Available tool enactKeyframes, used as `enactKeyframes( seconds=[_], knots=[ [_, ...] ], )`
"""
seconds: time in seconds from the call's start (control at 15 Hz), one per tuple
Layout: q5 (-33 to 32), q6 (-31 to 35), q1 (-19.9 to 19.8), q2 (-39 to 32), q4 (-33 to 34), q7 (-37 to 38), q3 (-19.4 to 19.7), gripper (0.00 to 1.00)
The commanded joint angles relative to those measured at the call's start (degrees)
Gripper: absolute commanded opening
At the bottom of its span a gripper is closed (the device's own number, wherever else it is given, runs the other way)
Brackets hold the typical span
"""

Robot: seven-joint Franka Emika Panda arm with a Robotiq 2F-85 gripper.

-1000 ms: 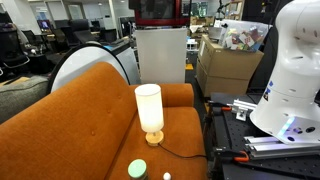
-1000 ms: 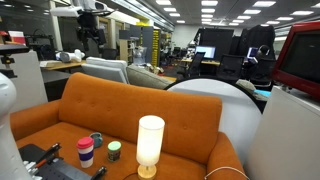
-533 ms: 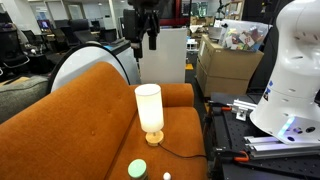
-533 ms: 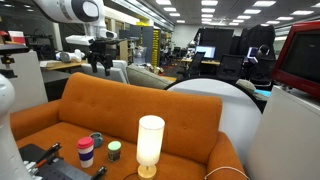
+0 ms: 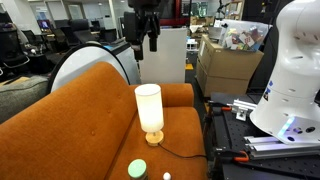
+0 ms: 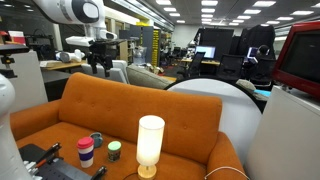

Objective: Put the white thing on the couch in the blue cup

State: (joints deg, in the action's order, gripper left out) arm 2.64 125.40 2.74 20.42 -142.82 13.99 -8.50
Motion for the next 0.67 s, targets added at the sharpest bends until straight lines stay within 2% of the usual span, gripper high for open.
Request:
enactKeyframes(
  seconds=[0.0, 0.2, 0.4, 0.47, 0.6],
  knots=[
    [1.37, 4.85, 0.1, -5.72, -2.07, -1.02, 1.56, 1.0],
    [2.93, 10.62, -0.06, -13.37, -4.79, -1.63, 3.24, 1.0],
    [7.14, 12.63, 0.23, -20.67, -4.74, -5.15, 4.62, 1.0],
    [4.46, 12.12, 0.25, -18.46, -6.03, -2.59, 4.27, 1.0],
    [5.64, 12.87, 0.25, -21.34, -5.26, -3.76, 4.55, 1.0]
  ],
)
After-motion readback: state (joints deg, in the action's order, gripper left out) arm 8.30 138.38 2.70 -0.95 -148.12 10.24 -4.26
